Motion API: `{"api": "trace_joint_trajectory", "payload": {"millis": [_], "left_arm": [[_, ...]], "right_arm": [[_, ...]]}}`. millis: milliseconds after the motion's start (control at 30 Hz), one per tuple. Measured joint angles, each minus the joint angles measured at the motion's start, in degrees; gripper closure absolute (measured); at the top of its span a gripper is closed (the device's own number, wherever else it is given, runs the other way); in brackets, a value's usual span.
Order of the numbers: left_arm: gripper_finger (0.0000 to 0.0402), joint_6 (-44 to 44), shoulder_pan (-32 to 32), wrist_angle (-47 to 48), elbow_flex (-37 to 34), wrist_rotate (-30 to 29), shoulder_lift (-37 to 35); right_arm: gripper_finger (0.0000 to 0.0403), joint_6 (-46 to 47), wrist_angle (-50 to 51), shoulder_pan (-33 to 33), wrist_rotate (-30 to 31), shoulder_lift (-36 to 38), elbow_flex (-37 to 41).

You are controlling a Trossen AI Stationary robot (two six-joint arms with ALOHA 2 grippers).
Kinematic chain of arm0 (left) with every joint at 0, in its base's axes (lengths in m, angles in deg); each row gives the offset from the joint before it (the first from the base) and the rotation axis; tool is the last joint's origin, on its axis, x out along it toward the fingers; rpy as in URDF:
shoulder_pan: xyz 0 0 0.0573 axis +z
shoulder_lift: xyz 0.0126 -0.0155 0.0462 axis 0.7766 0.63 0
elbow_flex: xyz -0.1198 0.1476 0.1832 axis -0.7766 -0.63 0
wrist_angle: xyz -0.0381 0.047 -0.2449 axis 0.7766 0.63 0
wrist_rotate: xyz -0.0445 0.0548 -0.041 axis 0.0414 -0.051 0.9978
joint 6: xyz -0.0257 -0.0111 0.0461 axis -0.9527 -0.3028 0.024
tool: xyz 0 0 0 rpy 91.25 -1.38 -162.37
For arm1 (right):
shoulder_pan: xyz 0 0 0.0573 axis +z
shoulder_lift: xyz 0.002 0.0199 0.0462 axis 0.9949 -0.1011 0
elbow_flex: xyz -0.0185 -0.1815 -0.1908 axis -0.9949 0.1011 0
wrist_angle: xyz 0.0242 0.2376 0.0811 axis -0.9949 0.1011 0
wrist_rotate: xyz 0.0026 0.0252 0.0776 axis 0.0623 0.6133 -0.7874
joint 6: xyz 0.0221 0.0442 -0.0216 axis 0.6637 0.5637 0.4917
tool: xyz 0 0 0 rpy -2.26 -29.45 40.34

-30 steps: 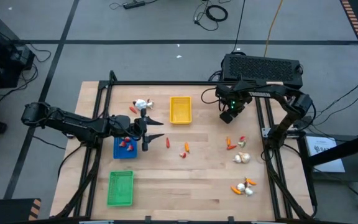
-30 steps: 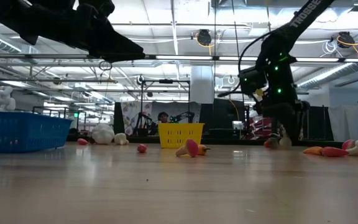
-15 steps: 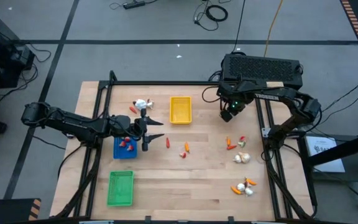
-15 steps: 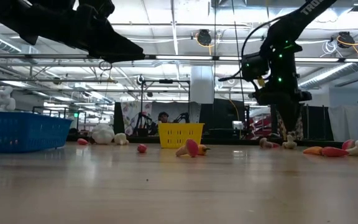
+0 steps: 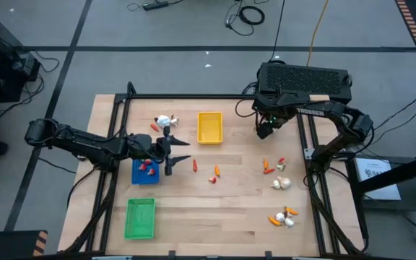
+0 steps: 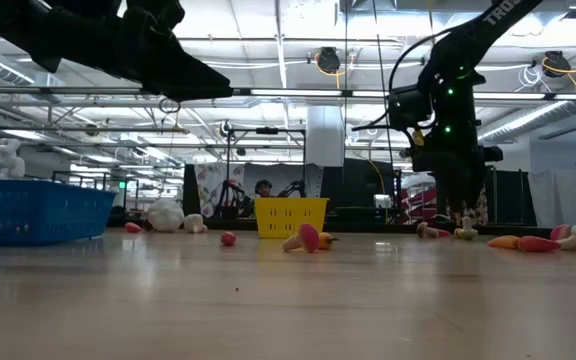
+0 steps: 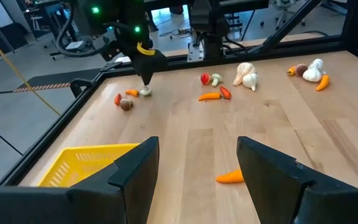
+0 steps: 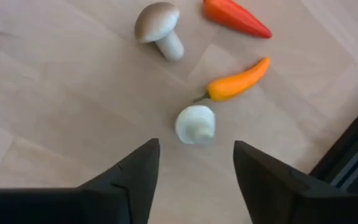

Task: Sort produce into baskets
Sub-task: Put the green mushroom into the blue bin

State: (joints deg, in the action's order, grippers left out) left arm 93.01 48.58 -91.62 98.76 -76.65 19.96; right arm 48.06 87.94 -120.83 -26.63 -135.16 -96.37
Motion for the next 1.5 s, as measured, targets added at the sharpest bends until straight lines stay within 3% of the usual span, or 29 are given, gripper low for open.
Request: {"api": "trace_joint_trajectory", "payload": {"millis": [767, 967, 1267, 1400, 1500], "left_arm": [[0.0178, -1.5, 0.0, 1.2, 0.0, 0.4, 0.0], [0.0178, -1.5, 0.0, 1.2, 0.0, 0.4, 0.0], [0.0178, -1.5, 0.0, 1.2, 0.0, 0.4, 0.0], [0.0178, -0.9, 0.0, 1.2, 0.0, 1.2, 0.0], [0.0178, 1.9, 0.0, -1.6, -1.2, 3.0, -0.1]], "right_arm": [[0.0199, -2.6, -11.1, -2.0, -0.3, 0.0, 8.0], [0.0243, -2.8, -10.5, -2.0, -0.2, 0.0, 8.0], [0.0349, -3.8, -10.1, -1.8, -0.4, 0.0, 7.8], [0.039, -4.0, -7.4, -0.7, -3.8, 0.1, 5.8], [0.0396, -3.8, -7.5, 1.5, -7.0, 0.6, 3.6]]}}
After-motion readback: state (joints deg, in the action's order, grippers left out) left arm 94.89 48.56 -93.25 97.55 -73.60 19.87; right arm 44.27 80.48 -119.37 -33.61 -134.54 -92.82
